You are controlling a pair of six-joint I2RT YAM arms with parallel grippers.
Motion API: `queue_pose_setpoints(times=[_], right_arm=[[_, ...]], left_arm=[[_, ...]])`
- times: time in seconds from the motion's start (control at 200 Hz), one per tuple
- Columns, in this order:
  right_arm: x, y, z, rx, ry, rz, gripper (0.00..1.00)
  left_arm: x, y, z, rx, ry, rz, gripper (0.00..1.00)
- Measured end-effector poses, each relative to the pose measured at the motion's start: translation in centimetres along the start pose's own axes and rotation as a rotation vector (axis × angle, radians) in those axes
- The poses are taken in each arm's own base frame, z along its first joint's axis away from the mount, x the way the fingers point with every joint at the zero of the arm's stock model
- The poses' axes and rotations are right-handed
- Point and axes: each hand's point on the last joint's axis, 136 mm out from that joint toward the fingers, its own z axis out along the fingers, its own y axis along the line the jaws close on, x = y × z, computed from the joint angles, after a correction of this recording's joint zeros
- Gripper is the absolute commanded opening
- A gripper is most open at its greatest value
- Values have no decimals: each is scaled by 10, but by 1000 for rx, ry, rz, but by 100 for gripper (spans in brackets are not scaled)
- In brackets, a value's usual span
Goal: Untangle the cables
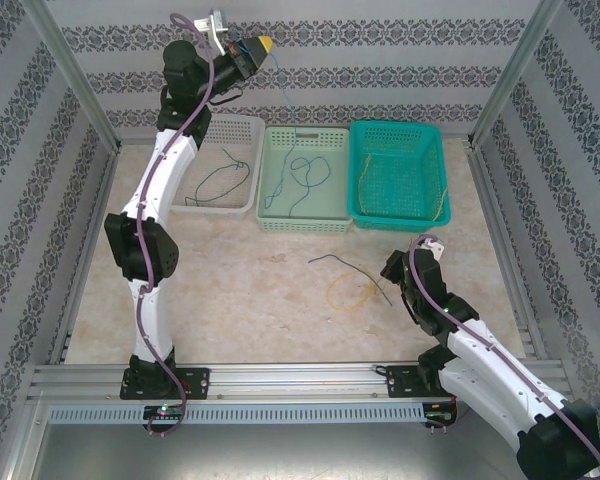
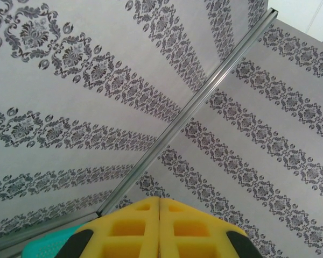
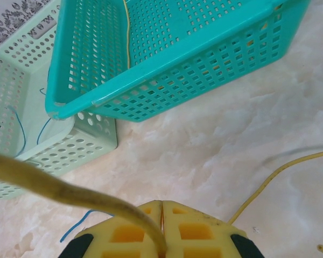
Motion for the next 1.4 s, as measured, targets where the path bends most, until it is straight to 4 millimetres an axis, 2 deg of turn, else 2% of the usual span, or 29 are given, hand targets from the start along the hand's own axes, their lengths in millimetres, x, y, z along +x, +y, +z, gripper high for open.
queue_pose_setpoints(times=[0.12,0.22,0.415,0.52,0.634,0.709,0.769,0.879,0.949,0.974,1.004,1.019,1.224,1.399], right_arm=[[1,-1,1,3,3,-1,0],[1,-1,1,3,3,-1,0],[1,-1,1,3,3,2,0],[1,-1,1,3,3,2,0],[1,-1,1,4,4,2,0],[1,-1,1,4,4,1,0],[1,-1,1,5,5,1,0],[2,-2,0,8,8,0,0],[3,-3,0,11,11,-2,0],[3,-3,0,13,12,-3,0],[3,-3,0,14,14,-4,0],[4,-4,0,15,15,-5,0],[0,0,-3,0,7,-9,0],[-16,21,-10,-57,-13,-22,0]], left_arm=[[8,0,4,-9,16,26,4],[19,8,5,-44,50,34,4],[52,43,2,-178,161,39,6],[82,72,0,-253,241,14,10],[129,115,-2,-338,352,-45,18],[164,145,-4,-389,429,-94,27],[191,166,-5,-425,490,-125,43],[230,190,-9,-471,581,-175,56],[243,194,-14,-490,620,-193,67],[246,193,-15,-494,633,-194,78],[248,191,-16,-496,643,-191,97],[247,190,-16,-496,642,-188,100],[228,164,-21,-527,657,-80,100],[211,130,-30,-604,684,75,100]])
